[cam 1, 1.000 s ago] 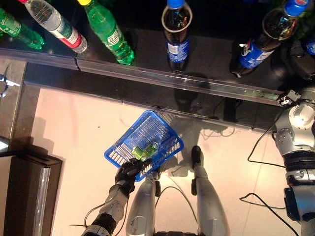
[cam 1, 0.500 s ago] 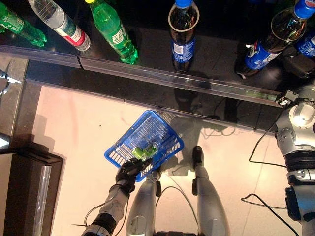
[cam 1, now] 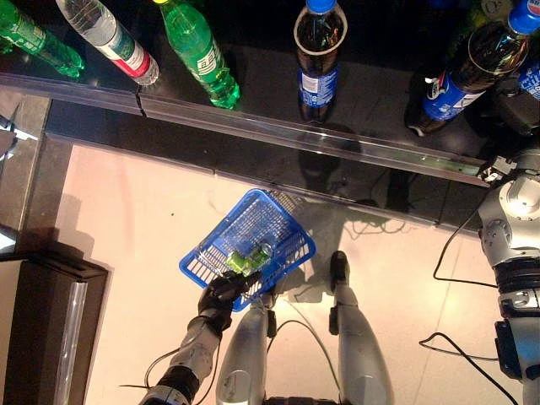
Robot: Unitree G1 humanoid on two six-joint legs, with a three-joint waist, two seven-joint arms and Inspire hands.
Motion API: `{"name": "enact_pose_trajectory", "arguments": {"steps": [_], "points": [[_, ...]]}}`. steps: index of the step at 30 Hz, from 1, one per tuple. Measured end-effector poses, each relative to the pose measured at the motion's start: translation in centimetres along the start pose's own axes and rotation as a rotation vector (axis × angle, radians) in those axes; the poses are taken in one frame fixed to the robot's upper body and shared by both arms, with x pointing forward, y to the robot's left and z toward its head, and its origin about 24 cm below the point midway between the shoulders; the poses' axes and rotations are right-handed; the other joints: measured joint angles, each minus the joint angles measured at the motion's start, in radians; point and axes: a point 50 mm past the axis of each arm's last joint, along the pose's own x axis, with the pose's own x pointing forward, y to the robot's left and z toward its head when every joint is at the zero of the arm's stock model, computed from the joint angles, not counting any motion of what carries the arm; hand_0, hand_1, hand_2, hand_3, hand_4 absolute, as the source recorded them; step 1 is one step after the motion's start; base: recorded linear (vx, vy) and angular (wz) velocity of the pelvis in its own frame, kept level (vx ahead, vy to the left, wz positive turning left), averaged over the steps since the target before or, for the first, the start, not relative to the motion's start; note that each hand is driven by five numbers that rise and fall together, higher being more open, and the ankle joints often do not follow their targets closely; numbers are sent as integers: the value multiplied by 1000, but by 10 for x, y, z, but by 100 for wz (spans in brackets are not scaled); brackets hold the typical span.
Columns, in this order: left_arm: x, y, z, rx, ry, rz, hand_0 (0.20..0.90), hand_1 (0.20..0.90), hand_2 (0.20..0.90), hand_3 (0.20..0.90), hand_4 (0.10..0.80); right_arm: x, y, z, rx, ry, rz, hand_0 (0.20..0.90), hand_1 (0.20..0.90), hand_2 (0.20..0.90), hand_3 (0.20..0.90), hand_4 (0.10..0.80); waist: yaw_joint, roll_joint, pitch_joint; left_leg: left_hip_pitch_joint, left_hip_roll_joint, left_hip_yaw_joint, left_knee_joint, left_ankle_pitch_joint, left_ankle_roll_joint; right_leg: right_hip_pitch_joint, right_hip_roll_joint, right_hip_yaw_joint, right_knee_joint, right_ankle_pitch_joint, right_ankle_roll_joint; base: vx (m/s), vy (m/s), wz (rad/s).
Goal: Pick up the drink and place into the basket.
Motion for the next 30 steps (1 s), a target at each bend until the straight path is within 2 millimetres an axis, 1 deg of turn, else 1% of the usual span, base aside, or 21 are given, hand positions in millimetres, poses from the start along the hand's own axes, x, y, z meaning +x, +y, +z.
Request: {"name": "enact_pose_trajectory", "arguments": {"steps": [7,10,16,19,22,23,25,28,30], "points": [[0,0,0,-3,-1,-1,300,300,300,200,100,-1,0,-1,-2,2,-5,300,300,300,200,100,1,0,0,3,-1,-1,0,0,0,3,-1,-1,1,0,0,3,16,0],[0,1,-1,-2,6,-5,300,300,300,200,100,-6,-6,-10,-25,28,-17,300,300,300,200,100,3,-2,1,29,-1,-3,-7,0,0,28,-1,-3,0,-3,-1,0,0,0],[-1,7,-3,-12,16,19,300,300,300,200,100,-32,-21,-32,-56,86,-29,300,300,300,200,100,-3,-12,1,92,-1,-4,-37,0,5,79,-2,-5,-2,-23,1,10,4,0],[-2,12,-7,-53,28,49,300,300,300,200,100,-45,-33,-39,-99,97,-43,300,300,300,200,100,-6,-19,0,128,0,-1,-58,1,6,109,-2,-5,-9,-29,3,50,26,-1],[-7,22,-12,-97,35,91,300,300,300,200,100,-58,-46,-47,-157,116,-46,300,300,300,200,100,-11,-33,0,176,2,5,-87,1,6,152,0,-5,-32,-32,5,91,33,-4],[-10,29,-16,-119,38,118,300,300,300,200,100,-65,-51,-52,-162,130,-55,300,300,300,200,100,-16,-42,-3,201,3,9,-101,2,5,174,0,-5,-42,-32,6,93,35,-3],[-15,38,-19,-143,41,151,300,300,300,200,100,-76,-55,-57,-164,147,-74,300,300,300,200,100,-31,-54,-7,235,3,11,-121,3,2,206,1,-6,-58,-34,8,104,34,-2],[-18,47,-21,-162,43,187,300,300,300,200,100,-90,-61,-60,-156,163,-91,300,300,300,200,100,-42,-67,-13,285,4,18,-147,1,5,253,1,-4,-82,-36,12,72,22,-4],[-20,52,-21,-169,41,215,300,300,300,200,100,-95,-62,-59,-148,165,-87,300,300,300,200,100,-53,-75,-17,310,4,20,-162,1,6,276,1,-4,-95,-36,14,79,38,-3]]}}
